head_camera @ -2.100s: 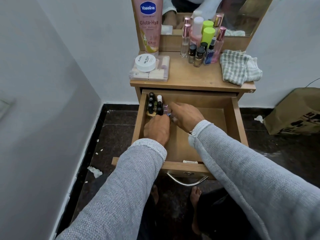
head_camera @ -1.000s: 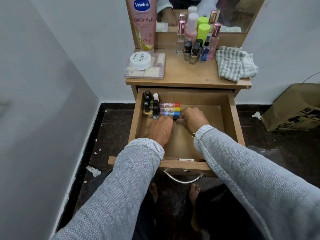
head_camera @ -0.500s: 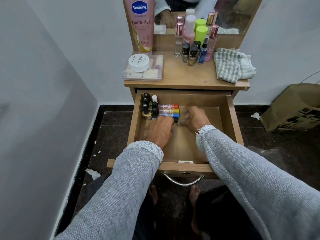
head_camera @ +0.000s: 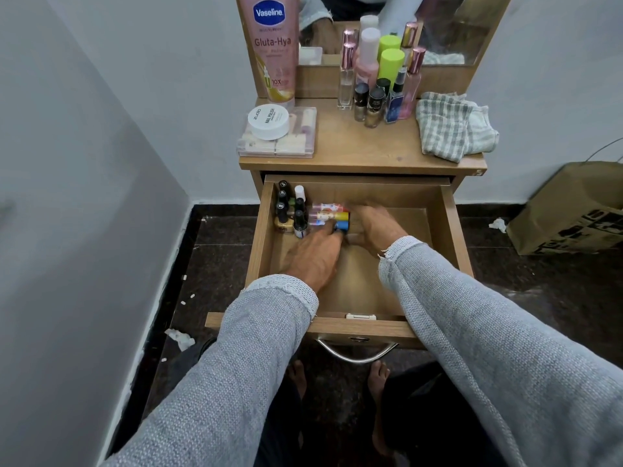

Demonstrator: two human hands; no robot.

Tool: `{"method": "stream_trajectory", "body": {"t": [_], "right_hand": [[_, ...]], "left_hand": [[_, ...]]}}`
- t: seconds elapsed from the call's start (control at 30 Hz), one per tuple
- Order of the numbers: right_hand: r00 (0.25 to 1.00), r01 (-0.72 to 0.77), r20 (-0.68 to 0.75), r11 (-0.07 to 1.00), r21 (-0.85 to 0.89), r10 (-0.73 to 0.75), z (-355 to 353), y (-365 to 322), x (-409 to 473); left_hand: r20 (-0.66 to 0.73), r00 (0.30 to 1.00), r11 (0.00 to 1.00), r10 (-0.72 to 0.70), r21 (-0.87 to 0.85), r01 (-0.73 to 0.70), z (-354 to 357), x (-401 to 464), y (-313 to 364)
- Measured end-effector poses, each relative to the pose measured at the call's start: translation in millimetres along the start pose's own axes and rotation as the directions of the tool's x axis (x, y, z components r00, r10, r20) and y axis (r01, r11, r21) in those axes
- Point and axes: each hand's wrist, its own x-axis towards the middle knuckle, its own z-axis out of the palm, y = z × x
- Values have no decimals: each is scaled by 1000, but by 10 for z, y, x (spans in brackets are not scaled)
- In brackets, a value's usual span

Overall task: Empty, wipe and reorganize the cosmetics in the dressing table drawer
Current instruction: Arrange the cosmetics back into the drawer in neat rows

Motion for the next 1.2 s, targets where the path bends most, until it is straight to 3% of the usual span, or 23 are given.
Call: {"method": "stream_trajectory", "body": {"t": [0.53,0.73,1.0,1.2], "right_hand": [[990,-75,-95,954,292,107,77,37,-37],[963,-236,-30,894,380,267,188,93,25],[962,-258,19,887,384,272,189,6,49],[972,-215,19,851,479,235,230,35,56]], "left_hand": [[40,999,997,1,-79,2,33,24,34],[-10,997,993,-80,-83,79,5,83,33],[59,994,993,-97,-59,100,50,151,41],[58,994,995,-87,-45,90,50,145,57]]}}
